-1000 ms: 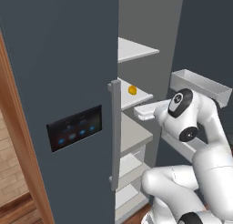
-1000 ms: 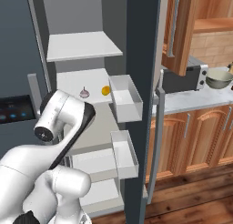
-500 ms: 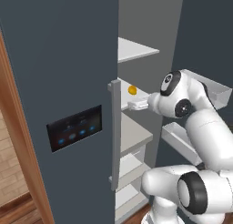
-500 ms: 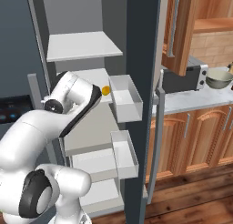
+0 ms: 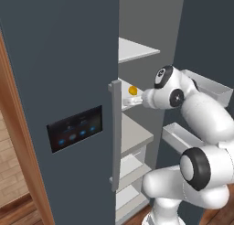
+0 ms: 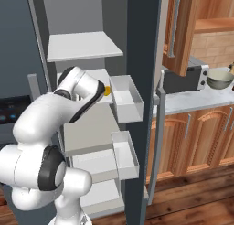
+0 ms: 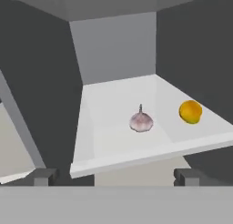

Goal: Retrieve the bottle and the shaker from the cabinet and place them next to the mixing bowl on the counter. Then add garlic from the fridge to the mixing bowl.

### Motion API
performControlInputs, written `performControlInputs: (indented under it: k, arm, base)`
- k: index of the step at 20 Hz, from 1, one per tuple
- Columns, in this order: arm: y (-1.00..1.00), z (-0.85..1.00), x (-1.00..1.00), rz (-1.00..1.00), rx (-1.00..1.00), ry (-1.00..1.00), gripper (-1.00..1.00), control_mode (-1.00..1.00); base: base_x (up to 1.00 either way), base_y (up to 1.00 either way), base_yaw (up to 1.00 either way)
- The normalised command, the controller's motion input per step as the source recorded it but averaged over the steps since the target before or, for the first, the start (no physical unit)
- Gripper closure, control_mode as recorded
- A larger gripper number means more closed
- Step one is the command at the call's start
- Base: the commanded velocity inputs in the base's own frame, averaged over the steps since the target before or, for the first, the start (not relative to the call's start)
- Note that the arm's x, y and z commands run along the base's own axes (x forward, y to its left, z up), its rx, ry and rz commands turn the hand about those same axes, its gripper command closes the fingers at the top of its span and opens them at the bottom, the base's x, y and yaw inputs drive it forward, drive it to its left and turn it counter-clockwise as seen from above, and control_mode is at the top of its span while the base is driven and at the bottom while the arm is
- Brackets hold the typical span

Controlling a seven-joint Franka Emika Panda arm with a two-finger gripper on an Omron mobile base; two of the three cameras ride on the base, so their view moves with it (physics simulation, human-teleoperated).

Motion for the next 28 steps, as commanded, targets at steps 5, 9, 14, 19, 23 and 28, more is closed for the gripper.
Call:
performControlInputs:
  k: [5, 9, 14, 19, 23, 28]
  arm:
    - [-0.08, 0.0, 0.19, 0.1, -0.02, 0.35, -1.0, -1.0]
    - [-0.21, 0.02, 0.16, 0.03, -0.02, 0.31, -1.0, -1.0]
    - [-0.09, 0.17, 0.25, 0.02, 0.0, 0.17, -1.0, -1.0]
    - [0.0, 0.34, 0.22, 0.06, 0.0, 0.09, -1.0, -1.0]
    - [0.0, 0.09, 0.25, 0.07, 0.0, 0.07, -1.0, -1.0]
    - [0.0, 0.0, 0.34, 0.07, 0.0, 0.13, -1.0, -1.0]
  base:
    - [0.0, 0.0, 0.0]
    - [0.0, 0.0, 0.0]
    - [0.0, 0.0, 0.0]
    - [0.0, 0.0, 0.0]
    - [0.0, 0.0, 0.0]
    - [0.0, 0.0, 0.0]
